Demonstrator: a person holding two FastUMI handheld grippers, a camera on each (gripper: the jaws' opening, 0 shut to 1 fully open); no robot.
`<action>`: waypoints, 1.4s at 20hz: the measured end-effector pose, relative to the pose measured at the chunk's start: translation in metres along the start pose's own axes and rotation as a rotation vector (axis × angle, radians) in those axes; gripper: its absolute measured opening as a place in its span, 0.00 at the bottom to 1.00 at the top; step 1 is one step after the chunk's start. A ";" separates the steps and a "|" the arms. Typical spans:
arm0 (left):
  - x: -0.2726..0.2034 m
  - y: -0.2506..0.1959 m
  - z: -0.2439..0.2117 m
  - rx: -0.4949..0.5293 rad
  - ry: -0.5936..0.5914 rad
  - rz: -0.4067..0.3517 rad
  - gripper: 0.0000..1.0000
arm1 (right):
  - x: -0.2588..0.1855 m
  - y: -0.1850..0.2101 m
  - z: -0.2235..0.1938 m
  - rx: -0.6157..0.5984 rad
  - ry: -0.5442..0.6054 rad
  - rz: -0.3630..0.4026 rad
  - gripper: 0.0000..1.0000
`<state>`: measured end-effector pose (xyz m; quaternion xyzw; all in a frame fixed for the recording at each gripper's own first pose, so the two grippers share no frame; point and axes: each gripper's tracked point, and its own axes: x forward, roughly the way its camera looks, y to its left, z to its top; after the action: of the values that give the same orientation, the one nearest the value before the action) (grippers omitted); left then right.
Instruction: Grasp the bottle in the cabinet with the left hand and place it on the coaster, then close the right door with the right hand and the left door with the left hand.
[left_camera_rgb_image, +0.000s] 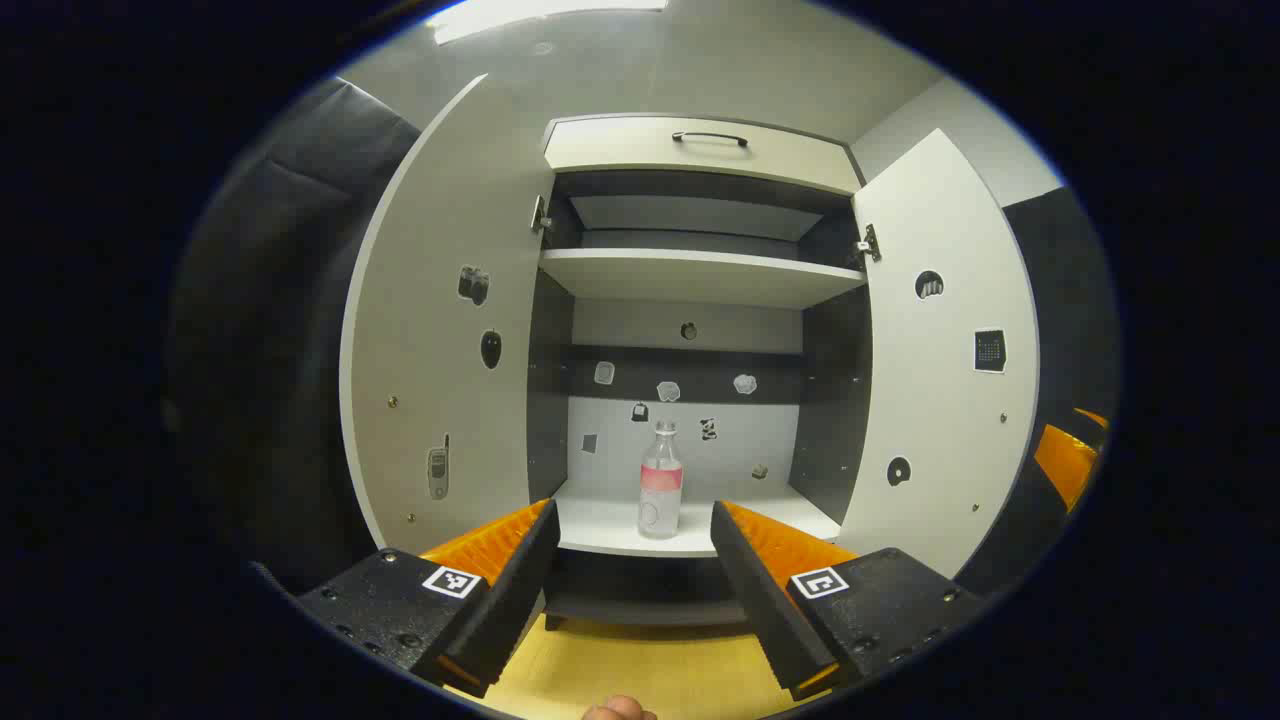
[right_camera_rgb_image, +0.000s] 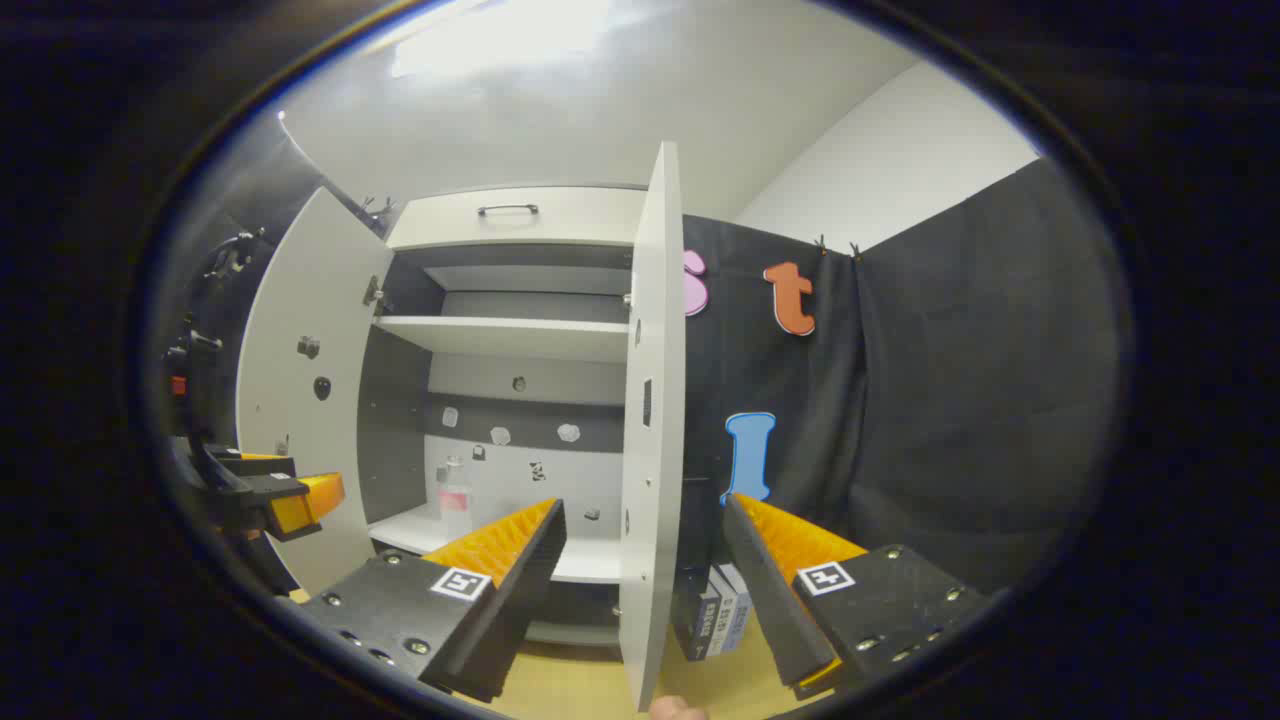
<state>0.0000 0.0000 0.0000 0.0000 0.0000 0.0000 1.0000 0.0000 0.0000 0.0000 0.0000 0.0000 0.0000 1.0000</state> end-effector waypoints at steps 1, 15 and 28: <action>0.000 -0.001 -0.001 0.003 0.003 -0.002 0.97 | 0.001 0.000 0.000 -0.006 0.003 -0.001 0.95; 0.006 -0.007 0.006 0.024 -0.026 -0.014 0.97 | 0.005 0.004 0.006 -0.021 0.041 -0.057 0.96; 0.149 -0.019 0.011 0.038 -0.041 -0.058 0.97 | -0.012 -0.055 0.000 -0.077 0.072 -0.256 0.96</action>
<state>0.1494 -0.0188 0.0107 0.0189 -0.0203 -0.0288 0.9992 -0.0121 -0.0550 -0.0003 -0.0384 0.0358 -0.1276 0.9904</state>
